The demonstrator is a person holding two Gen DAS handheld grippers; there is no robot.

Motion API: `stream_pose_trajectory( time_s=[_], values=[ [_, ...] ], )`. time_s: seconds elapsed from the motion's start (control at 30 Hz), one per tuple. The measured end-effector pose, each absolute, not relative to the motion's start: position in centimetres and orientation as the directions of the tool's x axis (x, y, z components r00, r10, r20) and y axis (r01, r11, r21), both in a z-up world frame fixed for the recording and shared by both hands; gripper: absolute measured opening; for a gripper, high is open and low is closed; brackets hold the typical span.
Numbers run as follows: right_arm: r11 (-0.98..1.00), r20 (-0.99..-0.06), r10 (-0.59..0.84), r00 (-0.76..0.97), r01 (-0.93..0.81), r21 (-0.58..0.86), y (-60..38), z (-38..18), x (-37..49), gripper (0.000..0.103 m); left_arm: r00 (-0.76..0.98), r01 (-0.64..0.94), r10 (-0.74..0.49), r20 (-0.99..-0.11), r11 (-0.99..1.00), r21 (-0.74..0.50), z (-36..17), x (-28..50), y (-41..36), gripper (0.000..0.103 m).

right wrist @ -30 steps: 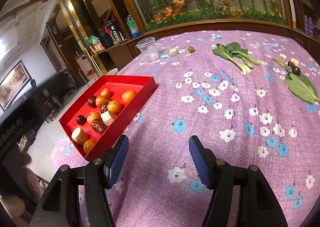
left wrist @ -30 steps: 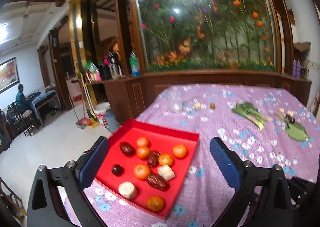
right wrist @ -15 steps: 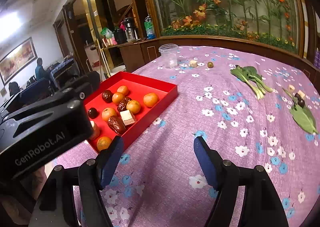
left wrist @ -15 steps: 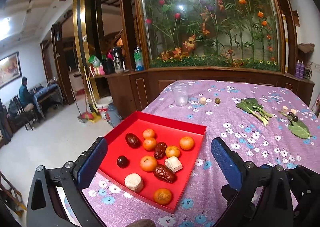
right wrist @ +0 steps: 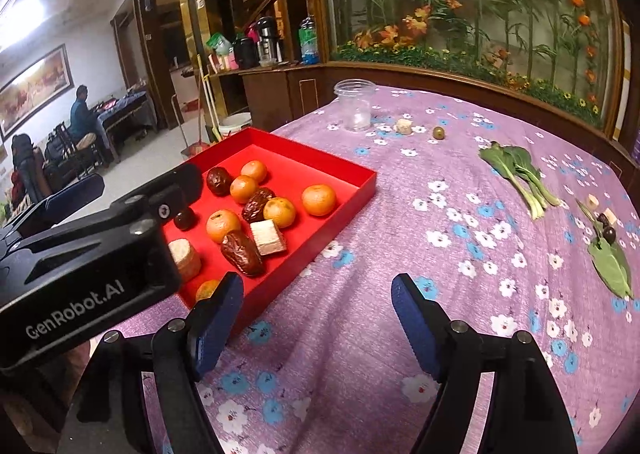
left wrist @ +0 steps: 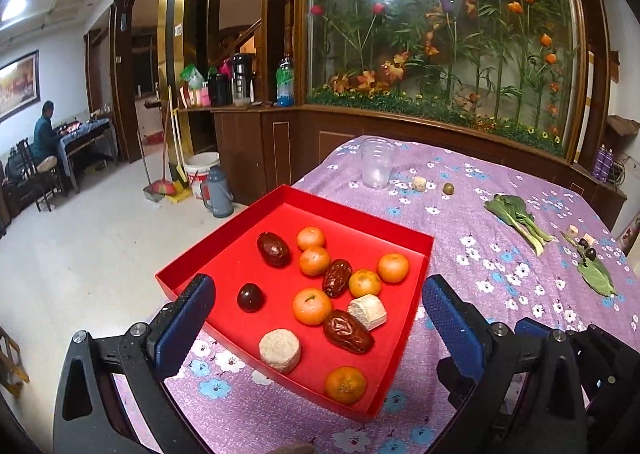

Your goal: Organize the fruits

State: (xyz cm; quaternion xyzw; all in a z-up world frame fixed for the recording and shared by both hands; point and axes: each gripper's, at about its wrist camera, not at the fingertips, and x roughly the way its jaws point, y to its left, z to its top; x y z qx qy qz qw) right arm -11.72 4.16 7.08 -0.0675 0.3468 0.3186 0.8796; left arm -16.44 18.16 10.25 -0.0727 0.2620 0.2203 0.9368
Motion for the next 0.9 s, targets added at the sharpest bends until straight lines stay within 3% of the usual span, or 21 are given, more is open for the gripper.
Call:
stream_pose_trajectory(
  time_s=[0.9],
  values=[
    [0.754,-0.693,0.489,0.529,-0.657,0.031,10.3,6.0,-11.2,0.083,0.732,-0.48,0.283,-0.62,0.86,-0.174,7.0,-15.9,24.7,0.103]
  ],
)
